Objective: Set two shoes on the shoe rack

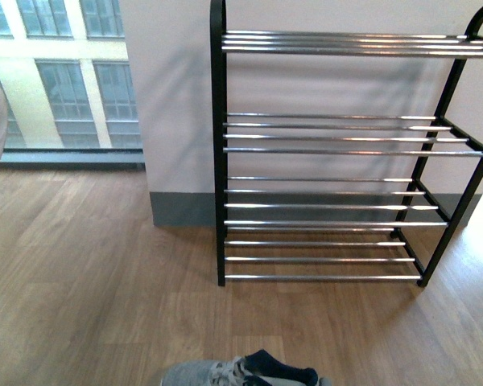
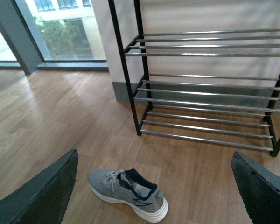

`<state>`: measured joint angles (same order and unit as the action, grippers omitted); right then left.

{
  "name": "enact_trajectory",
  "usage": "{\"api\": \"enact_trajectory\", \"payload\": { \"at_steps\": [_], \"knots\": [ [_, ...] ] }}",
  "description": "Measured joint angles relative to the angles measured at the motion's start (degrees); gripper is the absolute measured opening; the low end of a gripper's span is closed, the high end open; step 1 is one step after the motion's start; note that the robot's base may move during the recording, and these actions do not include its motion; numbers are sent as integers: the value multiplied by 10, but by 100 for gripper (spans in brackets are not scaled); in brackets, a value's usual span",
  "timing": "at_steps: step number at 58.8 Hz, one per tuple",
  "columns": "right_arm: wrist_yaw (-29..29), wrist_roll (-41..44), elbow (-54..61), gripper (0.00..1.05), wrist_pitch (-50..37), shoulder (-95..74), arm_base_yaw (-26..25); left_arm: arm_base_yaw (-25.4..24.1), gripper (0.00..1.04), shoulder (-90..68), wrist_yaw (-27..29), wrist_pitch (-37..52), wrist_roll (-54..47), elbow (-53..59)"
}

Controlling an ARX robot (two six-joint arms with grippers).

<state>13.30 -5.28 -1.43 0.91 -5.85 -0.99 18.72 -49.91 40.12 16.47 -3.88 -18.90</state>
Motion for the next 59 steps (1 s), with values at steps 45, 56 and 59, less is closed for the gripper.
{"api": "enact_trajectory", "payload": {
  "at_steps": [45,56,59],
  "knots": [
    [-96,198,-361,95,-352,-1049,206,0,2,0,2,0,0,0],
    [-122,228,-464,95,-339,-1179,217,0,2,0,2,0,0,0],
    [-123,235,-487,95,-328,-1208,221,0,2,0,2,0,0,0]
  ]
}}
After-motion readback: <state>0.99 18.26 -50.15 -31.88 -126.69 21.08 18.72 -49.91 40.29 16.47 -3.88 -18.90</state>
